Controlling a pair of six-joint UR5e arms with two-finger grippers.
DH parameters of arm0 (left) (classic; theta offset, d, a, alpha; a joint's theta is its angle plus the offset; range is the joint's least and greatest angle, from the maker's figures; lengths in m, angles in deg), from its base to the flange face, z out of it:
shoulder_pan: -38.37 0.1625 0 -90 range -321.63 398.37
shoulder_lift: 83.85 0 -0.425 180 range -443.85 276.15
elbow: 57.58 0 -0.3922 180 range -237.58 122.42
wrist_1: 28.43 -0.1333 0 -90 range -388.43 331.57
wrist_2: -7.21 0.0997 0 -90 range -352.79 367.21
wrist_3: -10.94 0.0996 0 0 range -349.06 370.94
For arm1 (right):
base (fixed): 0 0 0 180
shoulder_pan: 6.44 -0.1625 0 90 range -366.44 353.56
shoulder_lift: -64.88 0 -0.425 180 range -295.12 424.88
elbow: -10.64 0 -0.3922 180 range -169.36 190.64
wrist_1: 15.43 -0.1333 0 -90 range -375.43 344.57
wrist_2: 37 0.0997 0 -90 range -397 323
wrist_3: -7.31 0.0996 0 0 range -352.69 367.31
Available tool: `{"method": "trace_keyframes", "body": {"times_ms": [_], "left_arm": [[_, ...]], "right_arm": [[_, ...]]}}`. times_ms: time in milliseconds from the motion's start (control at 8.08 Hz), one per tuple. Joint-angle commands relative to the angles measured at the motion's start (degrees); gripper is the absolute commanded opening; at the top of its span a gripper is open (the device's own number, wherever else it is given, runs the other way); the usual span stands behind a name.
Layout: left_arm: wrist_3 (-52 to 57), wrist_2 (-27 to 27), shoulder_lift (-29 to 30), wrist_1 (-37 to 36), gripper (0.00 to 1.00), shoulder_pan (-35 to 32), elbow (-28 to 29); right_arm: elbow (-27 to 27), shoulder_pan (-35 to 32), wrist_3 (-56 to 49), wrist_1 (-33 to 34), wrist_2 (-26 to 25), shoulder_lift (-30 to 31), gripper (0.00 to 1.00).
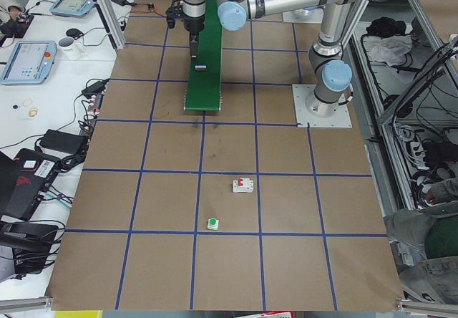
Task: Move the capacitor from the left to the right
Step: 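Open the left gripper and raise it while the right gripper moves over the belt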
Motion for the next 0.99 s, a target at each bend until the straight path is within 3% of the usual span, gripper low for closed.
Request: {"method": "trace_keyframes", "body": {"times_ms": [0,247,495,866], "left_arm": [[-0.5,-2.9,-0.3,4.9,1.00,-3.7,0.0],[0.1,-6.5,-0.2,5.3,1.00,-4.1,0.0],[0.1,-6.2,-0.8,5.3,1.00,-4.4,-0.1],[-0.4,-6.1,-1.1,5.0,1.00,-4.3,-0.1]], "right_arm": [[2.8,0.0,0.0,4.9,4.9,-2.5,0.96],[3.0,0.0,0.0,6.7,6.3,-4.2,0.96],[4.5,0.0,0.1,10.0,9.2,-6.0,0.96],[5.3,0.0,0.0,13.0,9.2,-8.0,0.96]]}}
